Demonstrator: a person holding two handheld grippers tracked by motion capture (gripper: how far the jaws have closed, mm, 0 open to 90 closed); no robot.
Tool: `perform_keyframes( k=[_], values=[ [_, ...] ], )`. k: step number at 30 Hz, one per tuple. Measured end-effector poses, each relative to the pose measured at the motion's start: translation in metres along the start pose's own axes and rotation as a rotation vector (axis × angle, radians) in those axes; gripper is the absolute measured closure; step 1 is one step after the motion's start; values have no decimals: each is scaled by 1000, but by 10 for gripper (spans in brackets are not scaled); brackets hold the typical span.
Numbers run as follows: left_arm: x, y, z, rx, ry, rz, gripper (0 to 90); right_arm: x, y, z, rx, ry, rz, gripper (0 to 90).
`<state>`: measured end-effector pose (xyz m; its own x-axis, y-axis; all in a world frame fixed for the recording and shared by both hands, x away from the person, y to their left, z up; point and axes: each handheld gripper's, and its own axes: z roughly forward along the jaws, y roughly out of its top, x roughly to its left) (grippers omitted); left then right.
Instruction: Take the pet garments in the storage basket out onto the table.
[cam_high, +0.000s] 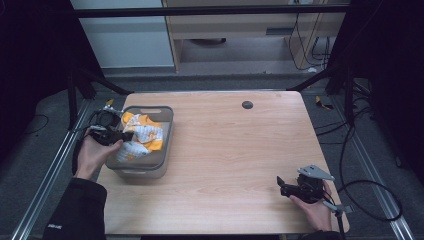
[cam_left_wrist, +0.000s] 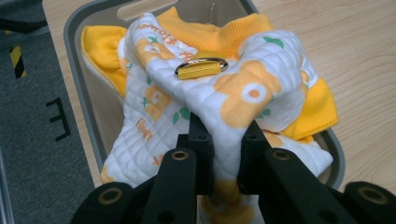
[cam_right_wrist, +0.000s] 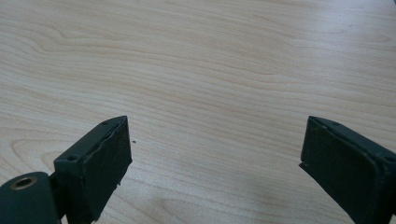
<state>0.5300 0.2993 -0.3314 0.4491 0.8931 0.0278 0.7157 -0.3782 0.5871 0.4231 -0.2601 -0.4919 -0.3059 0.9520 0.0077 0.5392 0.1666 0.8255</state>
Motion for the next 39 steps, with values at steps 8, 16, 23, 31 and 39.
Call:
perform_keyframes(
  k=[8, 16, 23, 31, 39],
  values=[
    [-7, 4, -13, -28, -9, 25, 797, 0, 0, 0, -6, -1, 0, 85],
    [-17, 8, -26, -55, -21, 58, 797, 1, 0, -1, -5, 2, 4, 85],
    [-31, 16, -35, -73, -49, 103, 797, 1, 0, -1, -5, 1, 2, 85],
    [-44, 20, -38, -80, -81, 138, 797, 0, 0, -1, -6, 1, 1, 85],
    [-63, 23, -45, -102, -104, 193, 797, 0, 0, -1, -8, -1, 0, 85]
  ],
)
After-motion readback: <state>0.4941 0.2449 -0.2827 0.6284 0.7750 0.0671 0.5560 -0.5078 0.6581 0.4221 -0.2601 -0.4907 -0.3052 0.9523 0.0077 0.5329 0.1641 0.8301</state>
